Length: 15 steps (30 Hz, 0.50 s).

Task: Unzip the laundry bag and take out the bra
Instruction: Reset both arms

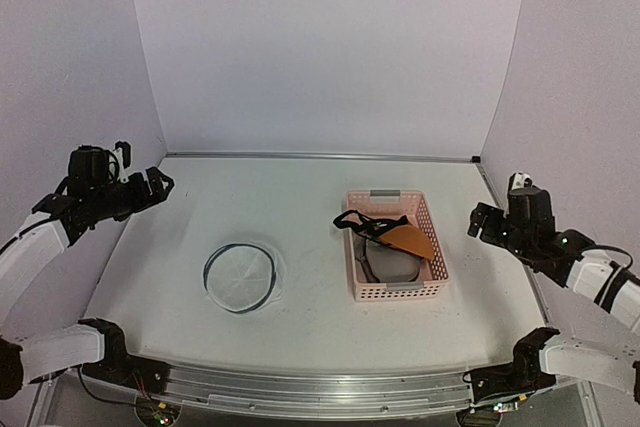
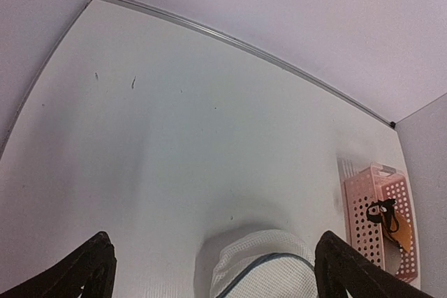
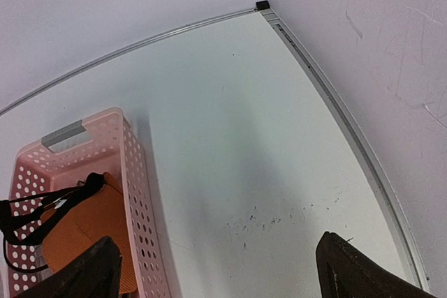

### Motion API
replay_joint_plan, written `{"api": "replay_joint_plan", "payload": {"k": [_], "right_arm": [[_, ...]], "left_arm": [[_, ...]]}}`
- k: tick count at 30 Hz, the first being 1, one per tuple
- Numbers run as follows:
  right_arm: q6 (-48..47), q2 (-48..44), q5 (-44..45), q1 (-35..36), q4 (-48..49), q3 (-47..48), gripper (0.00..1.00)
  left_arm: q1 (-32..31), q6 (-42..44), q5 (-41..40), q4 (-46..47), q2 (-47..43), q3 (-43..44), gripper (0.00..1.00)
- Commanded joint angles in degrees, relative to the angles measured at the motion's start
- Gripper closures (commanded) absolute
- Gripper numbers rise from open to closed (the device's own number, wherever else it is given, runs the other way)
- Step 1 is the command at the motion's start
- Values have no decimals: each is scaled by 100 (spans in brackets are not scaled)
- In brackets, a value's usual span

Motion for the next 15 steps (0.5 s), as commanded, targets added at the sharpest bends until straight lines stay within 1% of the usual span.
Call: {"api": "replay_joint_plan", "payload": {"k": [1,5,9,15], "right_arm": [[-175,-892,-178,16,671,-450,2],[-222,-1402,-129,17,745,-730,2],[-284,-1672,-118,22,750,-857,2],[-238,-1525,-166,23,736,-794,2]], "left_arm": [[-8,-331,197,507,-791,-681,0],[-7,-519,261,587,-1334,-1145,1],[-9,-611,282,655,-1619,-1378,0],[-9,-612,252,666,-1639,-1455,0]]}}
